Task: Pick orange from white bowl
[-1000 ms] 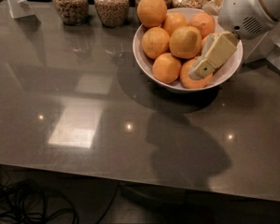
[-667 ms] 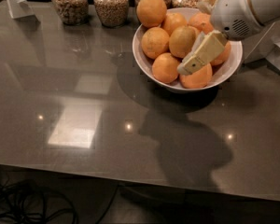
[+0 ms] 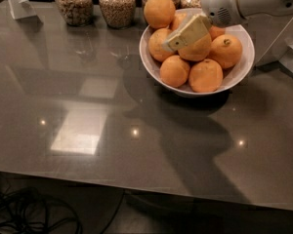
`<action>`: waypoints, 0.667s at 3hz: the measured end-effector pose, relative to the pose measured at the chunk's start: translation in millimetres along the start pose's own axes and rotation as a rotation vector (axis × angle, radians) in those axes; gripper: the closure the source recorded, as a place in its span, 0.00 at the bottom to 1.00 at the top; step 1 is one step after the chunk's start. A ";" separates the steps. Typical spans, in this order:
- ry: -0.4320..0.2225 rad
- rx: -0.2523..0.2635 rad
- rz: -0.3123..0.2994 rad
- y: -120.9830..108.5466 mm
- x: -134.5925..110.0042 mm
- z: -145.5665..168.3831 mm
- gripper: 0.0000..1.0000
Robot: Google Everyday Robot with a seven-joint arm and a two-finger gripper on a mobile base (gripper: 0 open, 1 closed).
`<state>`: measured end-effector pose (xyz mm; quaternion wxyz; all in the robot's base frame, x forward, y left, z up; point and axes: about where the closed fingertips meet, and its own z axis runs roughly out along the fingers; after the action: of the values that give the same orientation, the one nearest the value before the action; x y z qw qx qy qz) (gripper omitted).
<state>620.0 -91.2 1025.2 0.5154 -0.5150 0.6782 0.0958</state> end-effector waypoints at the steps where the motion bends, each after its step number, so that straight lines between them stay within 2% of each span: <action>1: -0.029 0.046 0.005 -28.6 -6.4 21.5 0.03; 2: -0.017 0.060 0.007 -44.7 -4.5 36.2 0.04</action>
Offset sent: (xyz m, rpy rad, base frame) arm 0.0835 0.0026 0.0041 0.0135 -0.0435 -0.0736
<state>677.1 -84.8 1030.4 0.5361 -0.4959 0.6783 0.0814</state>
